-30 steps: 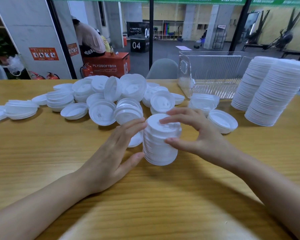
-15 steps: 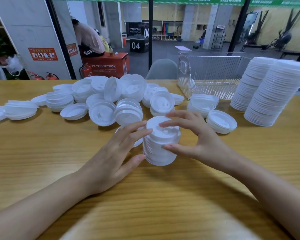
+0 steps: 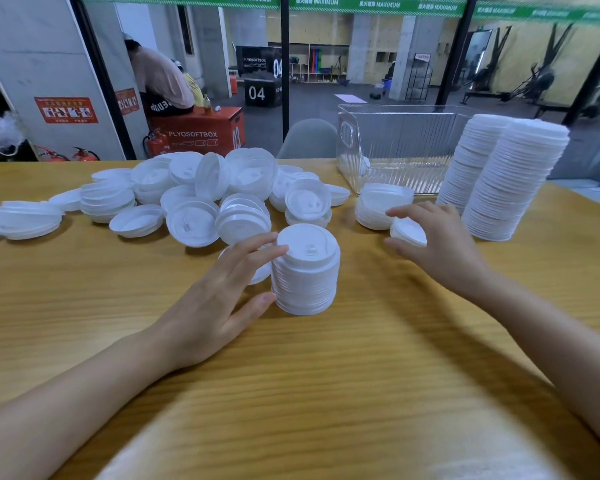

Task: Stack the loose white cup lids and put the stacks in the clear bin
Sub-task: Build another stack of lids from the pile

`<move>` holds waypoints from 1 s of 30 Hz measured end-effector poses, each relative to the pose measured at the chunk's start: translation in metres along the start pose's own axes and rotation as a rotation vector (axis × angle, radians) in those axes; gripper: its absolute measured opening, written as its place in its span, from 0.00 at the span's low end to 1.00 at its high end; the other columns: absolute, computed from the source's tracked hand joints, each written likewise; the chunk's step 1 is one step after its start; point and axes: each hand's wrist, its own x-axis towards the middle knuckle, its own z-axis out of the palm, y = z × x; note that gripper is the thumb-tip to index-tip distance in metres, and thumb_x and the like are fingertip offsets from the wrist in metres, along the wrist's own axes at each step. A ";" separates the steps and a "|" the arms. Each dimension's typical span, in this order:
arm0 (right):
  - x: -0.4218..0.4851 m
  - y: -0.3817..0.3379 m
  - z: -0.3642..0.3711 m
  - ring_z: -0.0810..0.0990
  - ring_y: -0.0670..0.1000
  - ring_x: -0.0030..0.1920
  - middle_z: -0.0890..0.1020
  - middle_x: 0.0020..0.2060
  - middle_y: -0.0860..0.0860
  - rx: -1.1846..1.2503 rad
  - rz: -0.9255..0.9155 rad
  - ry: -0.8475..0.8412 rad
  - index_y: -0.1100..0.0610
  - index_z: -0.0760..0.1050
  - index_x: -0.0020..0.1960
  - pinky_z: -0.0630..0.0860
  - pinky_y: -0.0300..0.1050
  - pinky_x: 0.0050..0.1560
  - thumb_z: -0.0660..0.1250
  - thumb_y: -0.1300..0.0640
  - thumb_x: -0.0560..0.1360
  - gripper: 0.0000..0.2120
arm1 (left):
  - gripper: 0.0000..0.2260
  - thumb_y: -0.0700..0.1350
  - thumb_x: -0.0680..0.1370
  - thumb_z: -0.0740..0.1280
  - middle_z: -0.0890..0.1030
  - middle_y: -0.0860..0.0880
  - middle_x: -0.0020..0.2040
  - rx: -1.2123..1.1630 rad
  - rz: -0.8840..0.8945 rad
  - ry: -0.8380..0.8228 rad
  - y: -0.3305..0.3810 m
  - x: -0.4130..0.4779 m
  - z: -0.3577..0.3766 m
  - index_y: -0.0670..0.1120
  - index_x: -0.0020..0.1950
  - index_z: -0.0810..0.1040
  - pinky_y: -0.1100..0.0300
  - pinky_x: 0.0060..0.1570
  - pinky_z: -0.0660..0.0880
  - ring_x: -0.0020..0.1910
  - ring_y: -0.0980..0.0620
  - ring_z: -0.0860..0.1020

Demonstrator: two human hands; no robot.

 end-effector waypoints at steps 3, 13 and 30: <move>-0.002 0.015 0.002 0.67 0.58 0.64 0.77 0.64 0.49 -0.191 0.091 -0.025 0.47 0.71 0.70 0.63 0.57 0.65 0.71 0.46 0.75 0.24 | 0.22 0.61 0.82 0.55 0.60 0.58 0.76 -0.005 -0.002 -0.002 0.000 0.000 0.000 0.60 0.76 0.59 0.67 0.71 0.60 0.75 0.54 0.63; -0.001 0.014 0.003 0.79 0.54 0.53 0.83 0.53 0.49 -0.177 -0.006 0.050 0.49 0.73 0.67 0.69 0.51 0.55 0.67 0.58 0.78 0.18 | 0.22 0.59 0.82 0.56 0.61 0.56 0.76 -0.014 -0.010 0.003 -0.002 0.001 0.001 0.59 0.76 0.59 0.55 0.67 0.68 0.74 0.51 0.65; -0.009 0.001 0.013 0.72 0.50 0.61 0.74 0.64 0.45 0.313 0.112 -0.178 0.45 0.71 0.67 0.70 0.47 0.62 0.70 0.50 0.76 0.21 | 0.23 0.59 0.82 0.56 0.60 0.57 0.76 -0.021 0.000 0.001 -0.002 0.001 0.002 0.59 0.76 0.59 0.59 0.68 0.67 0.74 0.53 0.65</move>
